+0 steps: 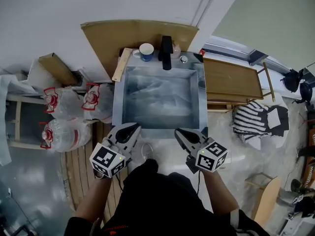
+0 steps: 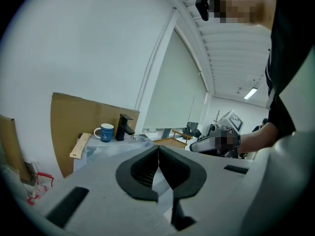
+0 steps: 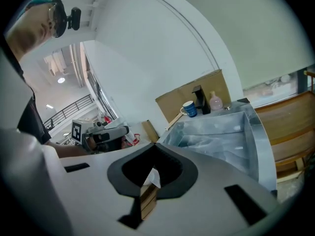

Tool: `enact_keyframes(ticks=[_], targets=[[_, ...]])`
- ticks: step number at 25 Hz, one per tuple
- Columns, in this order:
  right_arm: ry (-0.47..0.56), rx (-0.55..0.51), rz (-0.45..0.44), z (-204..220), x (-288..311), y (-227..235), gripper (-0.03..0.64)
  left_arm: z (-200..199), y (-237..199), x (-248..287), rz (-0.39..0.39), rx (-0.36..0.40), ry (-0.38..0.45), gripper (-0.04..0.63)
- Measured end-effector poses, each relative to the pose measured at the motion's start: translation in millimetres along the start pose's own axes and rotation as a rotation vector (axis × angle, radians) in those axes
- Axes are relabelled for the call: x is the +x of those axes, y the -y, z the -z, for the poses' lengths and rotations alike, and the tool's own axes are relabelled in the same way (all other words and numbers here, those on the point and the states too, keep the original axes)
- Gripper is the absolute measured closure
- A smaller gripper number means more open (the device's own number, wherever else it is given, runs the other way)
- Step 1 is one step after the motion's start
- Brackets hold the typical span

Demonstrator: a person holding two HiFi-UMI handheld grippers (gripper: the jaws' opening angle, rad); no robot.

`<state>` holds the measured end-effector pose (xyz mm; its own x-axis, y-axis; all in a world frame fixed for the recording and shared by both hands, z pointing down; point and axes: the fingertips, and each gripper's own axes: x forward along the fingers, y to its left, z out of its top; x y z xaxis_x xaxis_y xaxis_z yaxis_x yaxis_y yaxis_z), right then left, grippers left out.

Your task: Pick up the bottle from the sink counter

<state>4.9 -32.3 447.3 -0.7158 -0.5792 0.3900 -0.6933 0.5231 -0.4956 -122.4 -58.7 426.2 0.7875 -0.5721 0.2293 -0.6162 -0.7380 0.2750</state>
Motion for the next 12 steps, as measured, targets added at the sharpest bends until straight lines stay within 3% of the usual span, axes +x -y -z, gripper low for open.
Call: enact_keyframes(ticks=[12], targets=[[0.001,-0.014,0.025,-29,22,28,0.614,-5,-31,17,-0.011,-0.022,-0.015,0.575]])
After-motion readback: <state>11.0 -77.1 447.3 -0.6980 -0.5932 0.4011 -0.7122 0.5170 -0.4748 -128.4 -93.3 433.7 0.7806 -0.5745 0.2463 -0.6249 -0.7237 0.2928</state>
